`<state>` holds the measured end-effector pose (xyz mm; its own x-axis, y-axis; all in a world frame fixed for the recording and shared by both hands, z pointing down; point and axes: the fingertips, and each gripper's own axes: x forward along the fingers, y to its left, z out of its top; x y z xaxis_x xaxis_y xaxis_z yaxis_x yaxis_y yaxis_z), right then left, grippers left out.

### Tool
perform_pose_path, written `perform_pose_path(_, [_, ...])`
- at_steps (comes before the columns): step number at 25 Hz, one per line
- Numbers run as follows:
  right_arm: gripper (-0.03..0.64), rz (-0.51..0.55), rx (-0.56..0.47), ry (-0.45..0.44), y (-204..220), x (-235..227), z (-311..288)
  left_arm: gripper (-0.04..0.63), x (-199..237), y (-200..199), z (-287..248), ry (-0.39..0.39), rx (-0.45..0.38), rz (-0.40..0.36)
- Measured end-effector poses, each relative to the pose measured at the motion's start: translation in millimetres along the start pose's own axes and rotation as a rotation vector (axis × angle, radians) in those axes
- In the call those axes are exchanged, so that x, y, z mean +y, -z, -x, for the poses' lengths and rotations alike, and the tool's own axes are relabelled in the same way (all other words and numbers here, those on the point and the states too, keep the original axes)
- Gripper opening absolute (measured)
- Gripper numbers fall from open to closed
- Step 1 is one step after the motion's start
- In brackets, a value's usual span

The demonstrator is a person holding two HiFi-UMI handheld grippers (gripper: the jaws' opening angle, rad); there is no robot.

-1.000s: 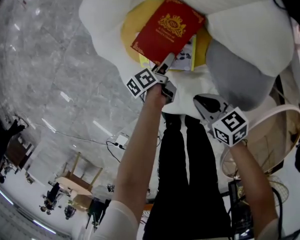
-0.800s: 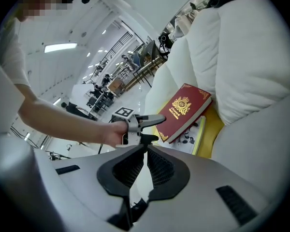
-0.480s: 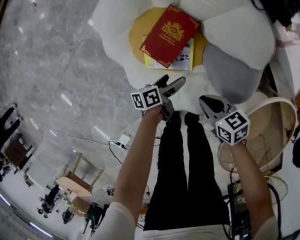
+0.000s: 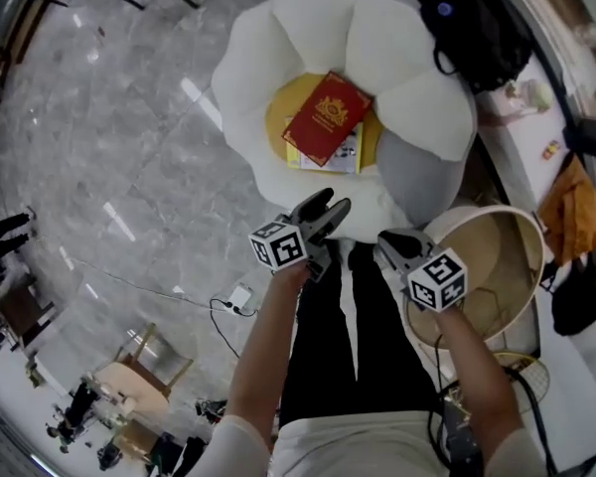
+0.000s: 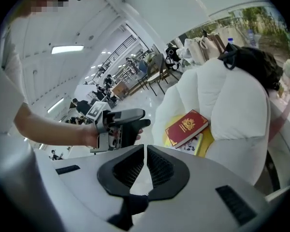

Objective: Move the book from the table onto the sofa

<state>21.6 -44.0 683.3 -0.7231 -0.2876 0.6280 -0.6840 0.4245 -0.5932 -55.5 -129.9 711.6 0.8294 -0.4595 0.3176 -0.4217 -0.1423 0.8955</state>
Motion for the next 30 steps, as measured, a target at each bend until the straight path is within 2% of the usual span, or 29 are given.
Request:
perform_pose_path(2, [0.041,0.019,-0.007,0.0,-14,12,23,0.247,-28,-9,11,0.01,-0.033,-0.01])
perform_pose_path(6, [0.041,0.031,-0.036,0.018,-39,31,75,0.227,-88,-17,44,0.017,-0.067,0.005])
perform_pose_path(7, [0.041,0.034,-0.043,0.024,-44,35,88,0.204,-103,-16,53,0.019,-0.075,0.002])
perform_pose_path(12, [0.041,0.056,-0.081,0.033,-63,56,140,0.106,-164,-16,102,-0.04,-0.118,-0.084])
perform_pose_path(14, [0.041,0.067,-0.093,0.031,-68,69,157,0.097,-186,-16,121,-0.048,-0.133,-0.111])
perform_pose_path(17, [0.041,0.09,-0.117,0.043,-77,90,181,0.086,-216,-19,147,-0.052,-0.158,-0.105])
perform_pose_path(20, [0.041,0.106,-0.141,0.049,-85,112,193,0.066,-231,-19,171,-0.051,-0.19,-0.117])
perform_pose_path(26, [0.041,0.154,-0.16,0.056,-85,162,194,0.027,-255,-14,223,-0.068,-0.197,-0.2])
perform_pose_path(30, [0.041,0.19,-0.188,0.077,-83,206,192,0.008,-265,-1,263,-0.069,-0.167,-0.276])
